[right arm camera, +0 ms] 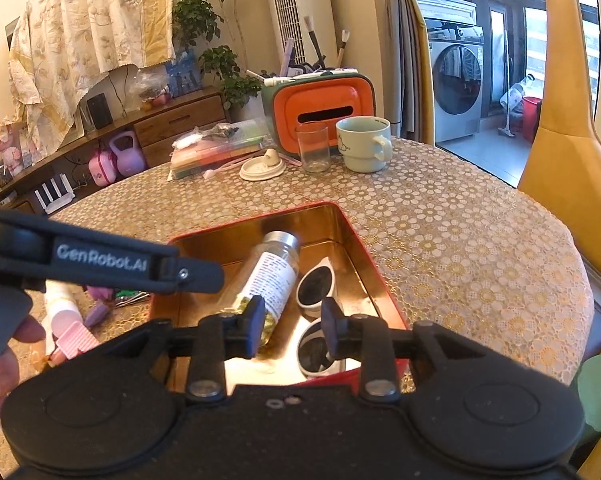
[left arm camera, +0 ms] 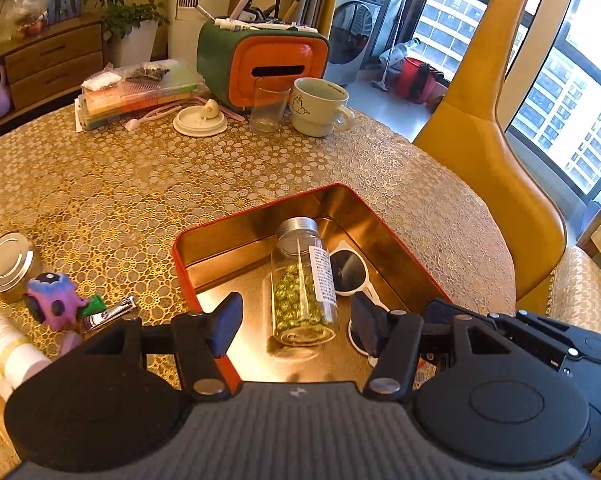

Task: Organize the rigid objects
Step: 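Lower the jar into the red tin and open the left tool while the right releases the sunglasses, then move the left tool to the wrapped sausage while the right tool moves to the red packet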

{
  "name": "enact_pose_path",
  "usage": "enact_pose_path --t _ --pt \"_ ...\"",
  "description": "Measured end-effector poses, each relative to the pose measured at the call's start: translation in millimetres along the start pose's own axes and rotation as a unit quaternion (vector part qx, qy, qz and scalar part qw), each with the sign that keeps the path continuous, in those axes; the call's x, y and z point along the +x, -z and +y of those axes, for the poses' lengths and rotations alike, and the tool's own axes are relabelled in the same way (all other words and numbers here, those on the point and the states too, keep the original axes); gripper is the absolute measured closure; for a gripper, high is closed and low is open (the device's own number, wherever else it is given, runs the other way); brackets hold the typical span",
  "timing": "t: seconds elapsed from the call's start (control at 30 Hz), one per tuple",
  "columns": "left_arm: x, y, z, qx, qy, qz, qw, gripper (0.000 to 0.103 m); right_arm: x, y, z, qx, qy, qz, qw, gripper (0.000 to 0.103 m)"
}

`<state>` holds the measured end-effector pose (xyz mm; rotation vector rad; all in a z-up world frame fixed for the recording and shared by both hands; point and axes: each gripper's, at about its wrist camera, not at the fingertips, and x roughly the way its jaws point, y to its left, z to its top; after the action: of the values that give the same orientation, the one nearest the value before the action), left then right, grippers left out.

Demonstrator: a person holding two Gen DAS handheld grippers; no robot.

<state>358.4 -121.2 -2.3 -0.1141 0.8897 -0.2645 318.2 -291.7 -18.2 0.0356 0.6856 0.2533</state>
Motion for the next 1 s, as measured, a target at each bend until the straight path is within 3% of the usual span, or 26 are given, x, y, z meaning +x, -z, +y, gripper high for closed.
enact_pose_path --t 0.3,0.37,0.53,0.93,1.0 --pt "-42.0 17.8 8.9 0.003 -0.002 -0.029 0.9996 0.044 -25.8 5.7 16.0 -0.012 -0.012 -0.009 1.000 0.065" --pt "-52.4 22.5 12.9 0.003 -0.004 -0.039 0.9992 0.033 -32.0 7.3 19.3 -0.013 -0.019 -0.012 1.000 0.063" --pt "-77.2 36.3 27.2 -0.003 -0.009 -0.057 0.9983 0.031 -45.2 11.7 30.6 -0.020 -0.026 -0.016 0.999 0.057" --pt "-123.6 73.1 83.4 -0.019 -0.045 -0.080 0.9956 0.031 -63.9 24.0 61.4 -0.043 -0.044 -0.022 0.998 0.032" --pt "-129.5 78.5 91.7 -0.016 -0.056 -0.086 0.9946 0.025 -62.9 26.4 67.0 -0.046 -0.049 -0.021 0.998 0.025"
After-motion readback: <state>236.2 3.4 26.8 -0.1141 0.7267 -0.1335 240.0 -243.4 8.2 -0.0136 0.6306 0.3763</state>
